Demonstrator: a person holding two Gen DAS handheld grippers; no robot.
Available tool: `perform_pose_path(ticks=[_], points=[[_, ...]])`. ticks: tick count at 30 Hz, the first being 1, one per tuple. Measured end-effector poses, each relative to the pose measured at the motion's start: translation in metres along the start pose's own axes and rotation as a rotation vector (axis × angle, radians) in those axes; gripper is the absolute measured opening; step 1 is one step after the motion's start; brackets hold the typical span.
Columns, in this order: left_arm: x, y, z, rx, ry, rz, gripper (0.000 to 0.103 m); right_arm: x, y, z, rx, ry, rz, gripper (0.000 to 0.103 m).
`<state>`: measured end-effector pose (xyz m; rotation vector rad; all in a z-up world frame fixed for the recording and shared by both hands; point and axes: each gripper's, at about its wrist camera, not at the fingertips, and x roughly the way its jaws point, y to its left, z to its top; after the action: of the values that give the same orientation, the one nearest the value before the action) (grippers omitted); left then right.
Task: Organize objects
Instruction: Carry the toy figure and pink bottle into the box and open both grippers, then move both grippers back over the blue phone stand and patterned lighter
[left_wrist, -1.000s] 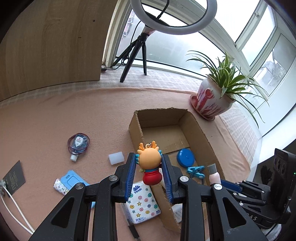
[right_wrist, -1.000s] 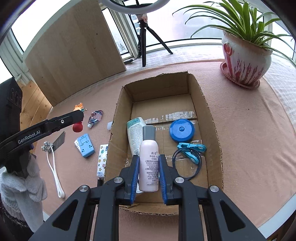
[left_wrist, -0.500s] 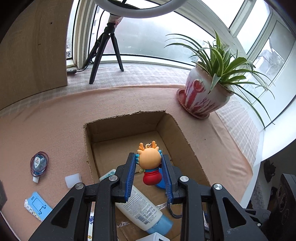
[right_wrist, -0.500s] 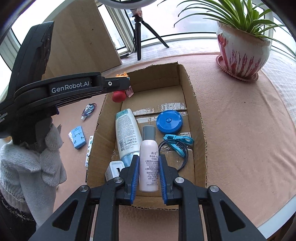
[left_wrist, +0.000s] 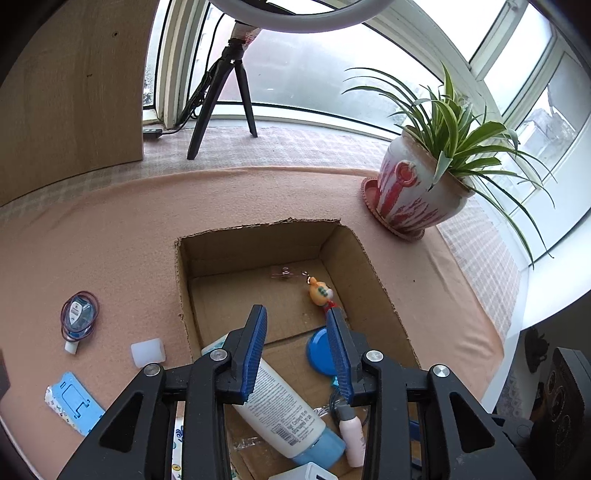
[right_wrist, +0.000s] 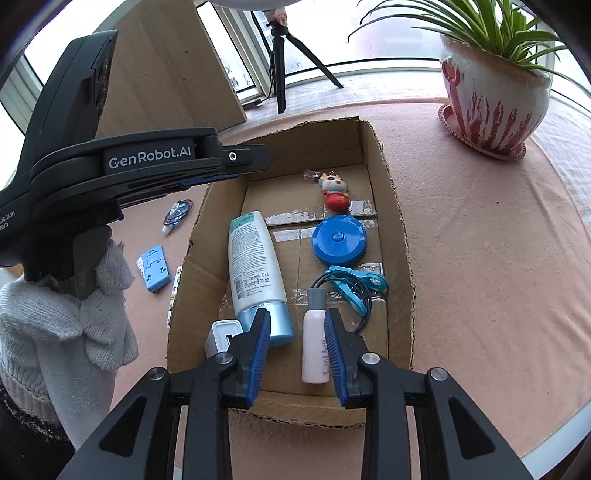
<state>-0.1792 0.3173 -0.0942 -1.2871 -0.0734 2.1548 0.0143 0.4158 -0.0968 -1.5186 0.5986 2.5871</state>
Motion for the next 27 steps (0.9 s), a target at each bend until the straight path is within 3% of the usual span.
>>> perform_pose_path(ticks=[9, 16, 27], points=[[-0.054, 0.067, -0.027, -0.113, -0.054, 0.078, 0.036, 0.002, 0.018, 0.019, -0.028, -0.023, 0.056, 0.028], [-0.093, 0.132, -0.065, -0.231, -0.083, 0.161, 0.039, 0.016, 0.062, 0.04, -0.169, -0.012, 0.108, 0.032], [-0.124, 0.192, -0.134, -0.371, -0.066, 0.239, 0.041, 0.076, 0.139, 0.057, -0.358, 0.112, 0.166, 0.037]])
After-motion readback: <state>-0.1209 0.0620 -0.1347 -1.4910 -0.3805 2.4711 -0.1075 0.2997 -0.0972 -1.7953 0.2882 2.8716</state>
